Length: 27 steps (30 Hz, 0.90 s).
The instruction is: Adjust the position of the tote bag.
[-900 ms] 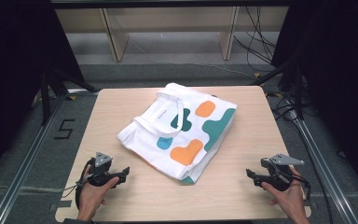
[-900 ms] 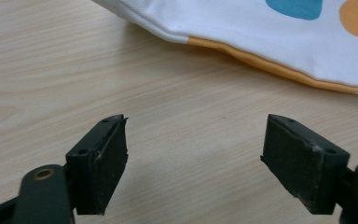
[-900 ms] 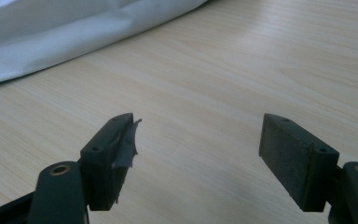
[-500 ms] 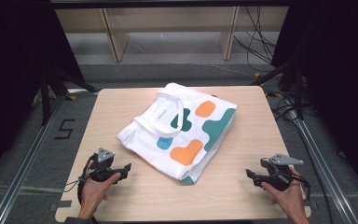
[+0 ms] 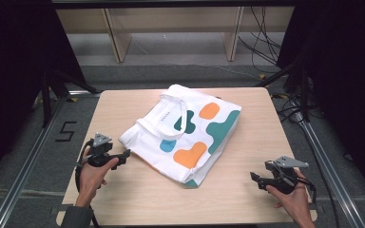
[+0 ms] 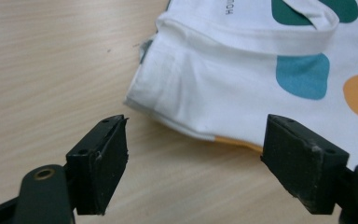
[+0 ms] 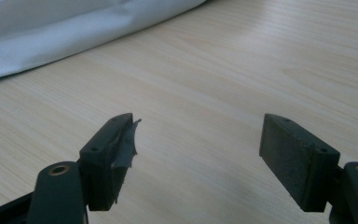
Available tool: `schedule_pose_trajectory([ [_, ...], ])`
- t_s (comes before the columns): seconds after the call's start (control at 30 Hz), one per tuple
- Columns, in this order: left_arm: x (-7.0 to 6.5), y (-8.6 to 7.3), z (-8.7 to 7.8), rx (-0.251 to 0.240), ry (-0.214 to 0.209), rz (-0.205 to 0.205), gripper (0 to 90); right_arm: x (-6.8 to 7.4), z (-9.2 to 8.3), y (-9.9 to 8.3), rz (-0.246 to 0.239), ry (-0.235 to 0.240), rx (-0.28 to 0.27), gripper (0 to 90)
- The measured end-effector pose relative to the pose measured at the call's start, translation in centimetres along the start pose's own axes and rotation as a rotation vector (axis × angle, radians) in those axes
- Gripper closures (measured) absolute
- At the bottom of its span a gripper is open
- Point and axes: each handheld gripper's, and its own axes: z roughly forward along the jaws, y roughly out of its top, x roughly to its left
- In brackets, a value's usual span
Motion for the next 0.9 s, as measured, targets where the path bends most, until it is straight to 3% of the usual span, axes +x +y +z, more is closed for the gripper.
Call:
schedule_pose_trajectory([
  [0.03,0.2,0.3,0.1,0.004,0.013,-0.012,21.5,0.0,0.0,0.0,-0.001,-0.001,0.001,27.6],
  [0.07,0.7,0.6,0.3,0.007,0.016,0.005,21.4,0.0,0.0,0.0,-0.002,-0.001,0.003,27.6],
  [0.1,0.7,0.8,0.6,-0.005,0.016,-0.03,21.1,0.0,0.0,0.0,-0.007,-0.006,0.003,27.6],
  [0.13,1.2,1.0,0.8,0.009,0.005,-0.009,21.4,0.0,0.1,0.0,-0.01,-0.007,0.002,27.6],
  [0.17,1.4,1.2,1.2,0.009,0.008,-0.016,21.5,0.1,0.0,0.0,-0.002,-0.004,0.002,27.6],
  [0.2,1.9,1.3,1.5,0.038,0.003,0.044,21.7,0.1,0.1,0.0,-0.003,0.0,0.005,27.6],
  [0.23,1.5,1.3,1.8,0.049,0.012,-0.018,21.9,0.1,0.1,0.0,0.003,0.002,0.01,27.6],
  [0.3,1.5,1.3,2.4,0.048,0.015,-0.07,22.7,0.1,0.2,0.0,0.004,0.003,0.013,27.6],
  [0.33,1.7,1.4,2.8,0.055,0.02,-0.058,23.1,0.1,0.1,0.0,-0.003,0.006,0.024,27.6],
  [0.37,1.9,1.4,3.1,0.043,0.02,-0.06,24.1,-0.1,0.2,0.0,-0.031,0.019,0.0,27.6],
  [0.4,2.0,1.4,3.4,0.039,0.006,-0.074,26.1,0.0,0.1,0.0,-0.01,0.002,0.016,27.6],
  [0.43,2.2,1.4,3.6,0.076,-0.001,-0.069,29.2,0.1,0.0,0.0,-0.004,-0.015,0.024,27.6],
  [0.47,2.1,1.5,3.9,0.074,0.006,-0.088,29.3,0.1,0.1,0.0,-0.002,-0.013,0.008,27.6],
  [0.57,2.8,1.9,4.8,0.069,0.026,-0.063,29.2,0.0,0.2,0.0,-0.017,-0.003,0.008,27.6],
  [0.6,2.8,1.9,5.3,0.056,0.02,-0.107,28.9,0.0,0.2,0.0,-0.012,-0.001,0.008,27.6],
  [0.67,3.1,2.0,5.7,0.072,-0.018,-0.114,32.5,0.0,0.2,0.0,-0.014,-0.005,0.01,27.6],
  [0.8,2.6,1.9,6.7,0.08,-0.02,-0.1,38.7,0.1,0.3,0.0,0.001,0.009,0.015,27.6],
  [0.87,2.6,2.0,6.7,0.111,-0.032,-0.049,44.0,0.1,0.3,0.0,-0.006,0.01,0.014,27.6],
  [0.9,2.3,2.0,6.9,0.098,-0.033,-0.071,45.1,0.0,0.2,0.1,-0.026,-0.006,0.027,27.6],
])
